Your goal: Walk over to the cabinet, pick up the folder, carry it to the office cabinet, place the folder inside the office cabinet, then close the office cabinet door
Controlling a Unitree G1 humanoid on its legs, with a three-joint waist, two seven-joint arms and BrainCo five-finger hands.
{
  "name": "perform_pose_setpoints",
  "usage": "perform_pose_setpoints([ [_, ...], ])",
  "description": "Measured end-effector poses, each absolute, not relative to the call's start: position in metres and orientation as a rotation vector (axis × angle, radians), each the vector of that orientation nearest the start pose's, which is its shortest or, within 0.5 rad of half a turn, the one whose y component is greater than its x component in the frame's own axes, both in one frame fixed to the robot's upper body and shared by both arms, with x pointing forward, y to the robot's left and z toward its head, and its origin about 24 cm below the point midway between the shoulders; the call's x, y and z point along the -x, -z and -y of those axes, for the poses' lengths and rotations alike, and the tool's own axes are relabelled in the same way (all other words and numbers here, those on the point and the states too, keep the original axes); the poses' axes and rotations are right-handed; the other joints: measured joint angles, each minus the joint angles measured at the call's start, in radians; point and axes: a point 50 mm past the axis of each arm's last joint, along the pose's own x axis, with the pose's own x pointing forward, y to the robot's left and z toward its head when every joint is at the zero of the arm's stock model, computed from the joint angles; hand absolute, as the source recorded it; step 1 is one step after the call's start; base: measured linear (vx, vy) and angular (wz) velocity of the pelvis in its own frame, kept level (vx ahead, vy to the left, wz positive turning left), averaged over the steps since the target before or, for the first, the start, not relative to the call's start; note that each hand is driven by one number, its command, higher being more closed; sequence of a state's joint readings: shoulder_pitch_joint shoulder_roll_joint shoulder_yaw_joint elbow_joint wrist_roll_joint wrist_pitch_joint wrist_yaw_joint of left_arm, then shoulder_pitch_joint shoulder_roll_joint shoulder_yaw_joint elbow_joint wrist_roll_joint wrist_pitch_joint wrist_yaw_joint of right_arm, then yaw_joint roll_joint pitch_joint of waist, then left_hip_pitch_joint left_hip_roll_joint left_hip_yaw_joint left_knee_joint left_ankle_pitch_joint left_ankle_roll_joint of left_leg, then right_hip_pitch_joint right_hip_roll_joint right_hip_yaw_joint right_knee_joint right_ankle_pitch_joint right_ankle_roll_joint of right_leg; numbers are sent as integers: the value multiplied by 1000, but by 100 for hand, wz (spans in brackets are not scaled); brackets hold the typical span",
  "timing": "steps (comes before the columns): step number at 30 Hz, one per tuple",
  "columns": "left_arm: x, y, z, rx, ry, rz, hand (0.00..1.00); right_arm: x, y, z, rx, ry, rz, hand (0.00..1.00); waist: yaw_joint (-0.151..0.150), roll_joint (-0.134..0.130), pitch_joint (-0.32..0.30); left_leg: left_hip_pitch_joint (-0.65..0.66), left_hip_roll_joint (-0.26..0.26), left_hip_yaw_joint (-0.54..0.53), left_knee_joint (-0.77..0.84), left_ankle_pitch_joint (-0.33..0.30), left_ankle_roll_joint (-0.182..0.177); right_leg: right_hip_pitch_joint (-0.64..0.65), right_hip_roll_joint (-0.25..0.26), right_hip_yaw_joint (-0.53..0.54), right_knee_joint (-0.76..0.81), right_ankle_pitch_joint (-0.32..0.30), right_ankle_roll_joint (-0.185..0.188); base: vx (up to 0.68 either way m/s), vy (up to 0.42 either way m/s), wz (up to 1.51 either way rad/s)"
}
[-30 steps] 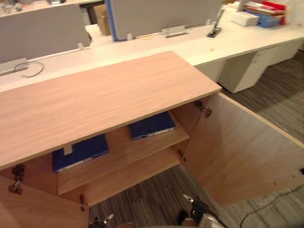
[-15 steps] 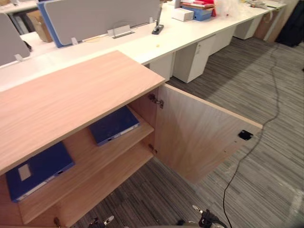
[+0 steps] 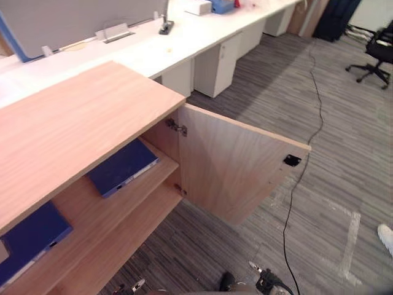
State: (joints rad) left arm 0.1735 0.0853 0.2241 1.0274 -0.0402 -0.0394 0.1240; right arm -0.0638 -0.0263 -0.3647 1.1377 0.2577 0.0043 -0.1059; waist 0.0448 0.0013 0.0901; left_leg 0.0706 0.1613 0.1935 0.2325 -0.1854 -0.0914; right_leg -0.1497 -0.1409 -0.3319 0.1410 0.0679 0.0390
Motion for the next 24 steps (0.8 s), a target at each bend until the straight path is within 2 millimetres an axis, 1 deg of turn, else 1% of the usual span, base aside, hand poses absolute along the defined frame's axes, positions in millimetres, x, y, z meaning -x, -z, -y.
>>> perform_pose_setpoints([
  [1, -59, 162, -221, -2, -430, -1138, 0, -131, 155, 200, -354, 545, -1020, 0, -1, 0, 0, -1, -3, 2, -12, 0, 0, -1, 5, 7, -25, 19, 0, -18, 72, -51],
  [2, -60, 162, -222, -5, -431, -1136, 0, -150, 144, 205, -337, 543, -933, 0, -2, -1, 0, -1, -13, 14, -44, -2, 4, -1, 14, 21, -94, 69, 2, -26, 60, -39],
  [3, -59, 161, -223, -7, -432, -1136, 0, -159, 138, 207, -329, 543, -891, 0, -1, -1, 0, -1, -19, 19, -55, -4, 7, 0, 17, 31, -121, 89, 3, -47, 91, -44],
  [4, -59, 161, -224, -11, -431, -1136, 0, -180, 122, 214, -302, 544, -783, 0, -2, -3, 0, 1, -36, 24, -70, -3, 11, 11, 16, 42, -177, 129, 6, -39, 71, -25],
  [6, -59, 160, -224, -13, -434, -1130, 0, -195, 107, 221, -290, 549, -680, 0, -5, -2, 0, 7, -50, 22, -71, -1, 15, 35, 10, 43, -219, 153, 12, -13, 61, -8],
  [7, -59, 160, -224, -11, -435, -1125, 0, -205, 96, 226, -282, 553, -617, 0, -6, -2, 0, 17, -53, 21, -72, 0, 15, 46, 9, 44, -225, 156, 12, 14, 45, 2],
  [8, -59, 160, -224, -11, -436, -1125, 0, -209, 91, 229, -282, 555, -589, 0, -5, -1, -2, 19, -53, 18, -72, 0, 15, 50, 9, 42, -225, 156, 12, 18, 35, 5],
  [10, -56, 159, -225, -15, -437, -1124, 0, -230, 67, 241, -265, 582, -470, 0, -5, -2, -5, 19, -53, 9, -74, 0, 15, 52, 8, 37, -225, 156, 12, -2, 23, 7],
  [11, -54, 159, -225, -15, -439, -1126, 0, -234, 62, 245, -265, 594, -445, 0, -5, -2, -5, 19, -53, 6, -75, 0, 15, 52, 7, 36, -226, 156, 12, -17, 22, 4],
  [13, -49, 160, -226, -15, -445, -1138, 0, -247, 44, 266, -252, 657, -378, 0, -3, 0, -6, 20, -57, -23, -81, 0, 15, 53, 6, 32, -230, 157, 11, -22, 25, 7],
  [14, -47, 160, -226, -14, -445, -1141, 0, -249, 40, 272, -248, 677, -363, 0, -2, 1, -6, 21, -59, -33, -85, 0, 16, 53, 6, 30, -231, 157, 11, -18, 30, 7],
  [15, -45, 160, -226, -13, -446, -1146, 0, -253, 32, 284, -239, 707, -341, 0, -1, 2, -6, 22, -60, -44, -90, 0, 16, 53, 6, 28, -231, 158, 10, -15, 35, 4],
  [17, -41, 161, -226, -10, -444, -1154, 0, -259, 24, 300, -234, 750, -328, 0, -1, 4, -5, 26, -62, -51, -90, 0, 16, 56, 5, 28, -231, 159, 11, -6, 39, 1],
  [18, -39, 161, -225, -5, -441, -1159, 0, -262, 21, 309, -233, 773, -332, 0, -1, 9, -2, 37, -63, -57, -95, 0, 16, 65, 5, 27, -231, 159, 11, -4, 47, 1],
  [21, -38, 161, -224, 2, -432, -1161, 0, -269, 12, 326, -230, 800, -335, 0, -1, 24, -5, 43, -68, -91, -108, 1, 17, 66, 3, 22, -231, 159, 11, -2, 52, 5],
  [24, -36, 162, -224, 4, -432, -1167, 0, -280, 1, 332, -243, 800, -325, 0, 0, 34, 1, 53, -70, -102, -121, 1, 17, 68, 4, 22, -231, 159, 11, -6, 46, -2],
])
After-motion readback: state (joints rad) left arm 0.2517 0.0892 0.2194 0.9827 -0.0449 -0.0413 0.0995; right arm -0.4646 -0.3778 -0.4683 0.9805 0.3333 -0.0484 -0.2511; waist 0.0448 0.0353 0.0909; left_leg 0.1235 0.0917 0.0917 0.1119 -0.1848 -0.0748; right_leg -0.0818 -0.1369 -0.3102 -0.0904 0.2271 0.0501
